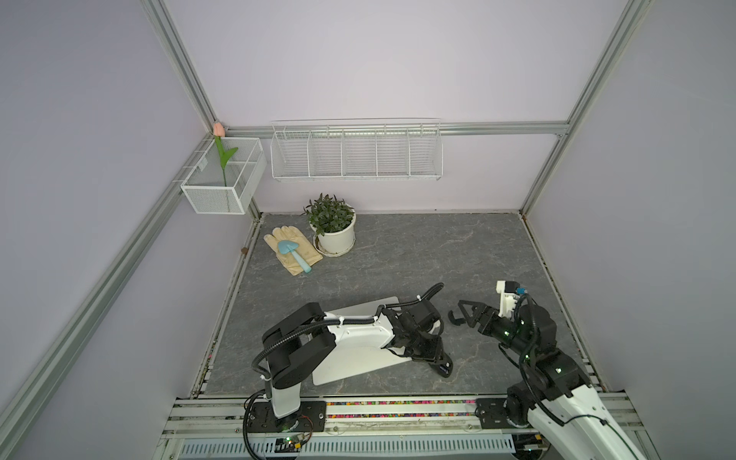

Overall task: Insert the wireless mouse receiver into the laptop
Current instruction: Place the mouse at the center of the board.

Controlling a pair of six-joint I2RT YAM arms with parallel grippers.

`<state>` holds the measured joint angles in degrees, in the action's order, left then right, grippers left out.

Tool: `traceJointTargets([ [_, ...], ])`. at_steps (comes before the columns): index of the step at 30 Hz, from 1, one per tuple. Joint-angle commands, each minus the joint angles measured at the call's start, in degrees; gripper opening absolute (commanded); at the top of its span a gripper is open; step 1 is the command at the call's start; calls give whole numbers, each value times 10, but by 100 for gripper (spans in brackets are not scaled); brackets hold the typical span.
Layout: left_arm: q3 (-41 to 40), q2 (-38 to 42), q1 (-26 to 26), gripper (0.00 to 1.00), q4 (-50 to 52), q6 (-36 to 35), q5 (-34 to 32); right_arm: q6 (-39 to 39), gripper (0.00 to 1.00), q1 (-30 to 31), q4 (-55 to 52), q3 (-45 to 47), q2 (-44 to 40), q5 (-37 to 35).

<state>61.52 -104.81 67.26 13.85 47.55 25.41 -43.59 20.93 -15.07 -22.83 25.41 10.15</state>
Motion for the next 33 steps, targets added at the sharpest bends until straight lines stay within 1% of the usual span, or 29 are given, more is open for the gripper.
traceJointTargets([
  [1,-5,15,3,44,3,2,-8,-12,77,-2,-14,5,-12,-11],
  [6,0,12,3,48,13,-6,-6,-12,78,-3,-21,6,-24,-17],
  [11,1,18,3,56,33,-14,-15,-11,79,-2,-19,5,-25,-19],
  [14,-2,25,3,60,41,-15,-24,-4,81,-3,-20,1,-25,-18],
  [22,5,29,-2,67,80,-34,-53,20,87,-3,-10,-5,-27,-1],
  [25,2,37,-6,70,96,-39,-65,28,89,-3,-6,-6,-19,1],
  [29,-1,67,-12,77,127,-49,-100,35,91,-3,9,-9,-6,-1],
  [31,2,87,-13,79,149,-53,-127,41,91,-2,8,-14,3,-4],
  [33,7,108,-15,83,178,-49,-158,52,91,-1,8,-25,19,-4],
])
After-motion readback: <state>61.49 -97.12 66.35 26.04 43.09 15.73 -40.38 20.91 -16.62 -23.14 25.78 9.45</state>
